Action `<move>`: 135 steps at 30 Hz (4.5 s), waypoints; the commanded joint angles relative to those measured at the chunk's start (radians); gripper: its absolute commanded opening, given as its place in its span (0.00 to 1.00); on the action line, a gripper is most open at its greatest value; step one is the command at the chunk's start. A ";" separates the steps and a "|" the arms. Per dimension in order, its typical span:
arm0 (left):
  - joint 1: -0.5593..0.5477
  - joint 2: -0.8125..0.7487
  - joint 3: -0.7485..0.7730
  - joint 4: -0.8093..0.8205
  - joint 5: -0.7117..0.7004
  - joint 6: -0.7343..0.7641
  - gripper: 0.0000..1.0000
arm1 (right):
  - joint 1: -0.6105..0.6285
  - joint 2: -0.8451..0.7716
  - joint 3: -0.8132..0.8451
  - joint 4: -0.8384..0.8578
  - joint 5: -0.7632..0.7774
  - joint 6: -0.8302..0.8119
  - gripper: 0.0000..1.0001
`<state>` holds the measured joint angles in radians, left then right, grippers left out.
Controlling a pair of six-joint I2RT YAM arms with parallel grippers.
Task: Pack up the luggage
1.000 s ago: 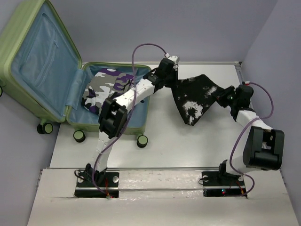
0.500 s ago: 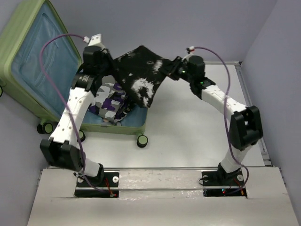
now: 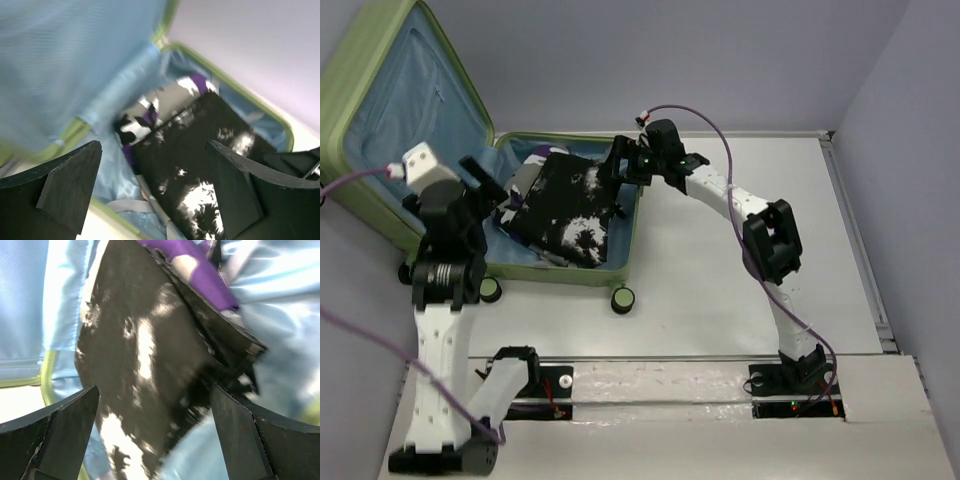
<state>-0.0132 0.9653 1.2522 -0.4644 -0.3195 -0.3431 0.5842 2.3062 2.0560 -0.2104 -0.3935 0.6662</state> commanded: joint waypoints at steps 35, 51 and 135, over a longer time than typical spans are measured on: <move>0.205 0.196 0.164 0.000 -0.713 0.210 0.17 | -0.076 -0.610 -0.594 0.098 0.038 -0.248 0.94; -0.515 0.018 -0.112 0.242 -0.747 0.415 0.06 | -0.132 -0.639 -0.649 0.108 0.039 -0.209 0.93; -0.302 0.081 -0.720 0.504 0.594 -0.283 0.06 | -0.287 -0.019 0.134 -0.144 -0.178 -0.251 0.10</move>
<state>-0.1696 1.0737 0.5598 0.0731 0.1364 -0.6052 0.1970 2.1586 1.8496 -0.3260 -0.2794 0.3408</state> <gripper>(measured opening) 0.069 0.075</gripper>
